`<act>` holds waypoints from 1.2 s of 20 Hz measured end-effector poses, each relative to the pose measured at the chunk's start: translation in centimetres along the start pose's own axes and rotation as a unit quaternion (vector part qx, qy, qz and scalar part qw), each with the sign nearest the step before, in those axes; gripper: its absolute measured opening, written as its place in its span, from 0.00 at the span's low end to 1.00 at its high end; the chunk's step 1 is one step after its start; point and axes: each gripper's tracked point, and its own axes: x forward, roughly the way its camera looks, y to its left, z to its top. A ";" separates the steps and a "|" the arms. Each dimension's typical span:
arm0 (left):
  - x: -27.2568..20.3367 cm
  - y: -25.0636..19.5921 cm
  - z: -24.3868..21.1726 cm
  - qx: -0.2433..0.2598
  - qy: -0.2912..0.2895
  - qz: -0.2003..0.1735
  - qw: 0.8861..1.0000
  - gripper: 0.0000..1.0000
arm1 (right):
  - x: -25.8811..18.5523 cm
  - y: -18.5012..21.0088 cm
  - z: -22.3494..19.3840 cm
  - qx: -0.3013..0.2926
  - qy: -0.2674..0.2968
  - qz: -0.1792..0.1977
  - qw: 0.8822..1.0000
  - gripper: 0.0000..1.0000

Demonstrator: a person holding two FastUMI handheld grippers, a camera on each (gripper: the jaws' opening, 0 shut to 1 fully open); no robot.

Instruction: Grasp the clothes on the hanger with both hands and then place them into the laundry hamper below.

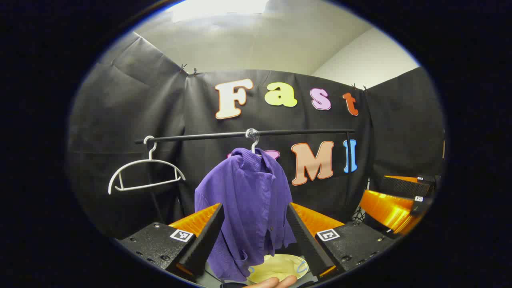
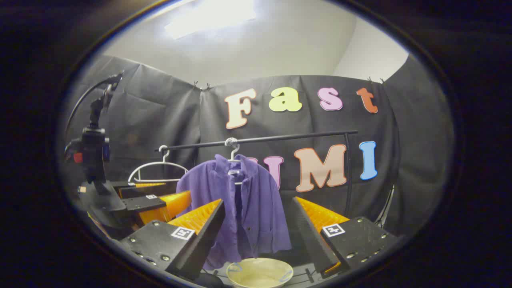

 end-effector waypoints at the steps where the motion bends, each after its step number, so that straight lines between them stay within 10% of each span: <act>1: -0.2 -0.2 0.2 -0.001 -0.003 -0.003 1.000 0.94 | -0.1 -0.1 -0.3 -0.010 0.004 0.000 1.000 1.00; 24: 11.7 -1.6 -4.8 0.021 -0.044 0.043 0.998 0.96 | 10.4 -5.7 -3.4 0.009 -0.027 0.006 1.000 1.00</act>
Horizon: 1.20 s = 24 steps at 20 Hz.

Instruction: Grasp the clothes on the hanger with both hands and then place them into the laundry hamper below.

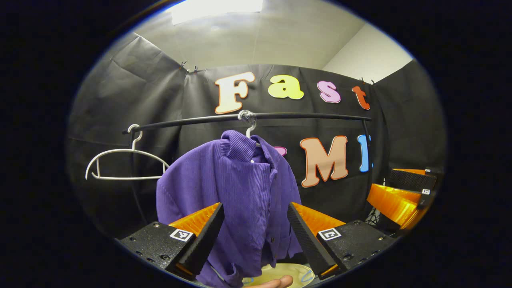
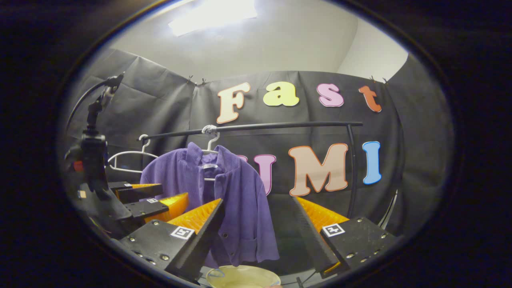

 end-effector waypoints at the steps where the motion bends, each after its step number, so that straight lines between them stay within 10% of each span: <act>1: 1.1 0.3 -0.5 0.014 -0.002 0.012 1.000 0.98 | 0.5 -0.7 -0.2 0.008 0.000 -0.001 1.000 1.00; 8: 6.7 0.1 -5.3 0.024 0.041 0.039 0.998 0.93 | 4.0 -3.7 -4.3 0.021 0.042 -0.020 0.999 1.00; 11: 8.1 0.0 -6.9 0.018 0.066 0.035 0.997 0.75 | 5.5 -3.4 -6.1 0.033 0.062 -0.012 0.997 1.00; 16: 9.2 2.0 -7.4 0.026 0.080 0.034 0.996 0.00 | 8.1 0.0 -8.5 0.036 0.080 0.020 0.996 1.00; 24: 5.5 4.1 -5.4 0.004 0.072 0.003 0.997 0.00 | 13.2 7.8 -11.4 0.053 0.109 0.075 0.990 1.00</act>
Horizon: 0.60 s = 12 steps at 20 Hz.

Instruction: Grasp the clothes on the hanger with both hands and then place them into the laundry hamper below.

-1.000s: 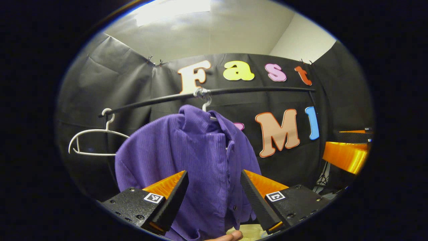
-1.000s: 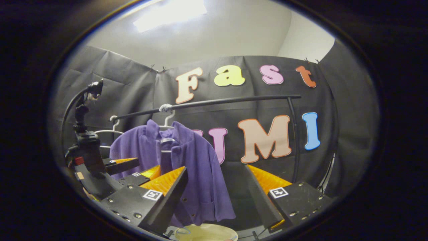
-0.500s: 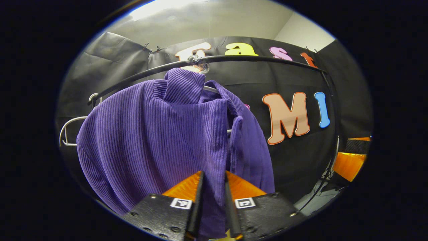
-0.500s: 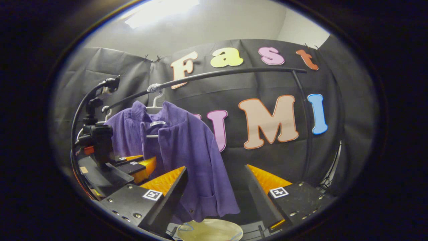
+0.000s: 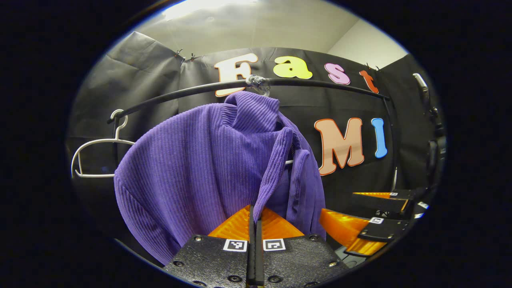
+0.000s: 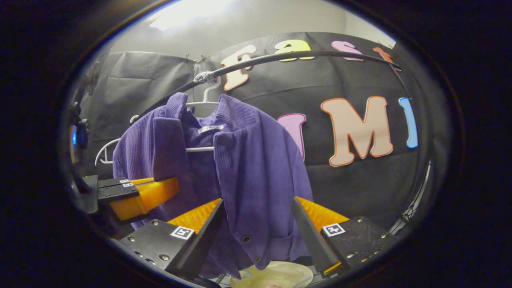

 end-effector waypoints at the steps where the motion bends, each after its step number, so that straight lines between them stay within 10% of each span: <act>1: -0.2 0.2 0.0 0.003 0.001 -0.002 1.000 0.00 | 0.9 0.4 0.3 -0.001 -0.001 0.001 1.000 1.00; 9: -2.8 0.3 1.3 0.011 -0.012 -0.034 0.999 0.00 | 7.8 3.1 1.3 -0.014 0.004 0.011 1.000 1.00; 12: -5.1 1.2 2.5 0.000 -0.027 -0.043 0.999 0.00 | 8.7 1.1 1.3 -0.029 0.003 -0.024 0.999 0.00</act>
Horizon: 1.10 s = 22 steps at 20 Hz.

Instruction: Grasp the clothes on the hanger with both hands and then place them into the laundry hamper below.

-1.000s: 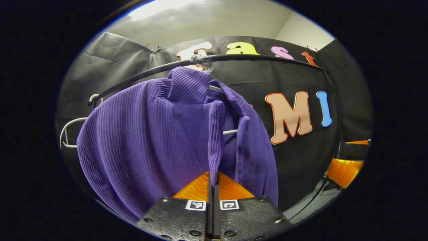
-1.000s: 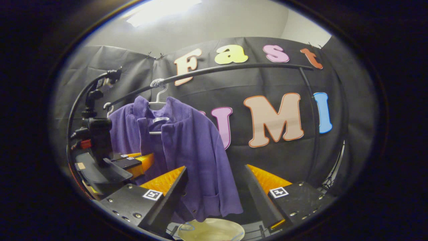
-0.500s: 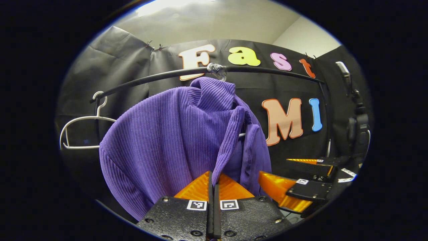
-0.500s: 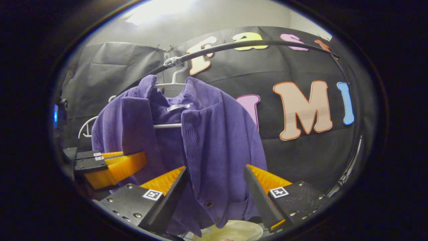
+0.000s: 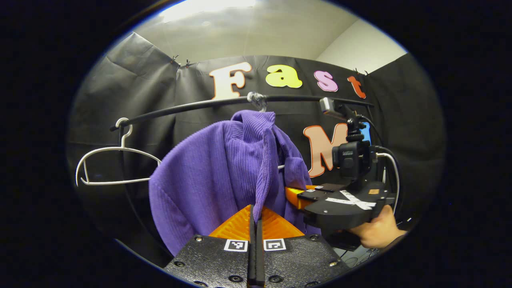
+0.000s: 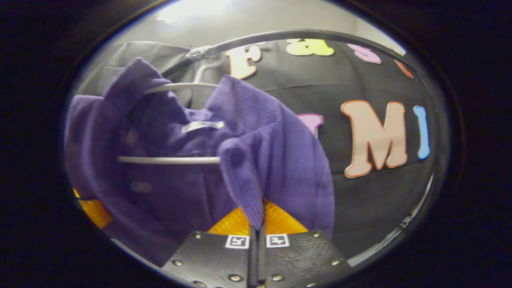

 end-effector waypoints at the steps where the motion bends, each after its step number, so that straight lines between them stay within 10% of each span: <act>1: -0.7 0.2 0.5 -0.007 -0.001 -0.008 1.000 0.00 | 0.5 -0.3 0.6 0.002 -0.004 0.007 1.000 0.08; 7: -4.1 3.3 3.9 0.018 -0.030 -0.004 0.999 0.00 | 0.4 -2.3 1.6 -0.009 0.004 0.022 1.000 0.02; 22: -4.6 18.6 13.4 0.111 -0.139 0.218 0.960 0.00 | 0.5 -14.7 10.1 -0.127 -0.115 -0.209 0.963 0.02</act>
